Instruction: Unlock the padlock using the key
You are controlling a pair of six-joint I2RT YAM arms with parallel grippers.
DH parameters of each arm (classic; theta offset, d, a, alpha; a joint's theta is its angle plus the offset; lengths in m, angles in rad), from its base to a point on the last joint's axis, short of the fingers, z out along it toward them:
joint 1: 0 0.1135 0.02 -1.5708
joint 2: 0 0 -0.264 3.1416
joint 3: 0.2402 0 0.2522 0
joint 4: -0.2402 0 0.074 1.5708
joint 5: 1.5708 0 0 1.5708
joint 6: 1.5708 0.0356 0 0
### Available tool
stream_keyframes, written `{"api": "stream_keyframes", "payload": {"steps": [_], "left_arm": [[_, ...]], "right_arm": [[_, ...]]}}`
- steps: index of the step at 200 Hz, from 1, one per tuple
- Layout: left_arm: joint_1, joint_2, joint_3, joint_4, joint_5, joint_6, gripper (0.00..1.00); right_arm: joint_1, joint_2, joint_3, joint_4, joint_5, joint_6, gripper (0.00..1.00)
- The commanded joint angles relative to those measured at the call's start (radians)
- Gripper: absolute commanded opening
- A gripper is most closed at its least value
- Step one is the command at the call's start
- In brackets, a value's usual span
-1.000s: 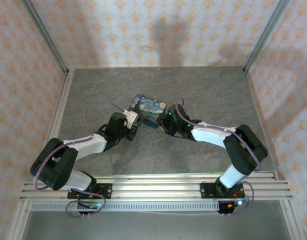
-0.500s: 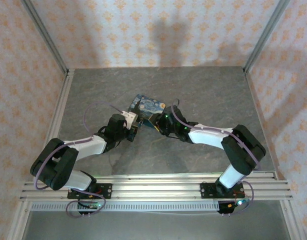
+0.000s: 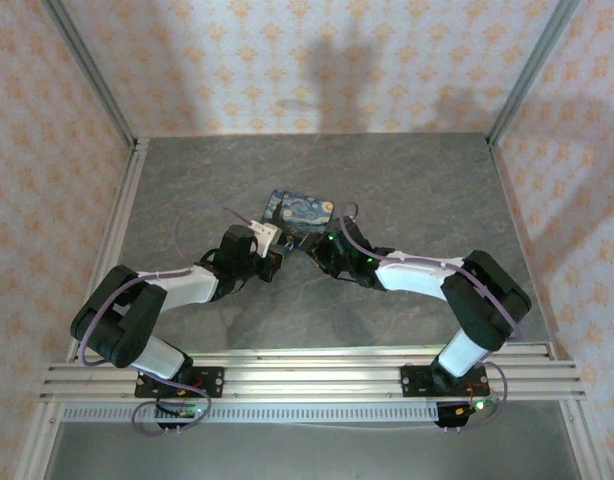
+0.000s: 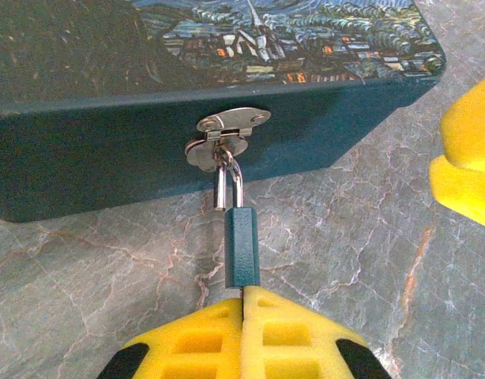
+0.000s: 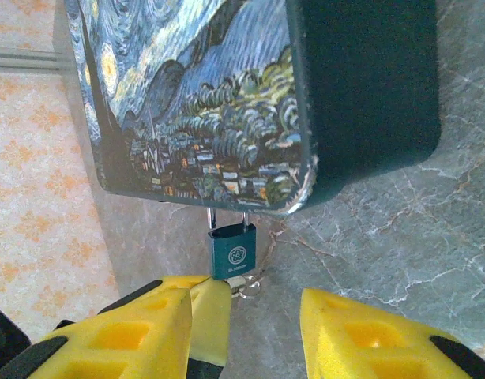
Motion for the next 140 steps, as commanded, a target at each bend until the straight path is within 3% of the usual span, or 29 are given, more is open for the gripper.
{"api": "stream_keyframes", "payload": {"steps": [1, 64, 140], "left_arm": [[0.006, 0.018, 0.012, 0.059, 0.034, -0.023, 0.00], [0.005, 0.051, 0.035, 0.066, 0.088, -0.043, 0.00], [0.008, 0.054, 0.043, 0.053, 0.105, -0.038, 0.00]], "right_arm": [[0.003, 0.005, 0.018, 0.027, 0.001, -0.015, 0.43], [0.020, 0.123, -0.017, 0.269, 0.020, 0.000, 0.46], [0.023, 0.207, 0.006, 0.308, 0.022, 0.001, 0.48]]}}
